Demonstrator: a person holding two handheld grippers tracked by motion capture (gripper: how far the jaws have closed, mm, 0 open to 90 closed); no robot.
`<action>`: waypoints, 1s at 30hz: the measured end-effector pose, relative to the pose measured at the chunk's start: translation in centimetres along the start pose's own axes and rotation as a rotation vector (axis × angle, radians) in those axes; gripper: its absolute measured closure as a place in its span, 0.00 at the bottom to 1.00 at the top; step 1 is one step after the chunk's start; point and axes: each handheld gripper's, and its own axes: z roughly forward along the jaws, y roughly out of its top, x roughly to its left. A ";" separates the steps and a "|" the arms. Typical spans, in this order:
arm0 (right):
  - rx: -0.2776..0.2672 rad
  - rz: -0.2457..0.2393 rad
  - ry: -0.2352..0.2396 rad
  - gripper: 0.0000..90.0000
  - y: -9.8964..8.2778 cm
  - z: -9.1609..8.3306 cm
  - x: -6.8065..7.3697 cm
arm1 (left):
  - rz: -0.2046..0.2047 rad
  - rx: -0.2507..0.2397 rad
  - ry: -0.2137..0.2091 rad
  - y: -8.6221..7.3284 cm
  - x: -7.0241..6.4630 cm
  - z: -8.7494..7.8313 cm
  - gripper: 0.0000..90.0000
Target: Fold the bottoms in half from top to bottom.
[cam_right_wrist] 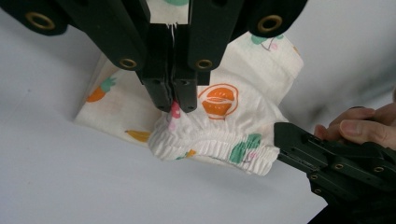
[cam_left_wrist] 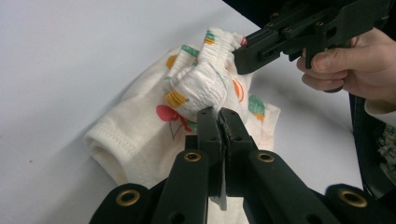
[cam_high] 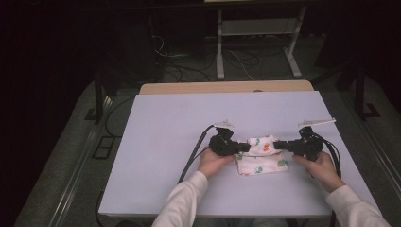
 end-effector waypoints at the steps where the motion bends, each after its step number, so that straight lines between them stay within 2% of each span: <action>1: 0.001 -0.001 0.002 0.96 -0.1 0.0 0.0 | -0.002 0.001 0.000 -0.1 0.0 0.0 0.98; 7: 0.023 0.008 0.006 0.95 -0.6 0.2 -0.1 | 0.010 0.012 0.000 -0.7 0.0 0.2 0.98; 8: 0.028 0.013 0.006 0.91 -0.6 0.2 0.0 | 0.012 0.013 0.000 -0.7 0.0 0.3 0.98; 10: 0.037 0.007 -0.012 0.70 -0.5 0.3 0.1 | 0.016 0.018 -0.001 -0.8 0.0 0.3 0.98; 11: 0.038 -0.003 -0.042 0.62 -0.4 0.3 0.4 | 0.020 0.019 -0.001 -0.8 0.0 0.4 0.98; 12: 0.038 -0.008 -0.053 0.57 -0.3 0.3 0.5 | 0.024 0.020 -0.001 -0.8 0.0 0.4 0.98; 14: 0.034 -0.010 -0.038 0.50 -0.2 0.4 0.5 | 0.026 0.023 -0.002 -0.9 0.0 0.5 0.98; 17: 0.038 -0.010 -0.055 0.42 0.4 0.6 0.7 | 0.028 0.027 -0.002 -0.9 0.0 0.6 0.97; 22: 0.019 -0.012 -0.023 0.39 2.0 0.8 1.1 | 0.029 0.026 -0.001 -0.9 0.0 0.5 0.97; 30: 0.037 -0.056 -0.025 0.43 4.6 1.8 2.0 | 0.027 0.019 -0.003 -1.0 -0.1 0.5 0.97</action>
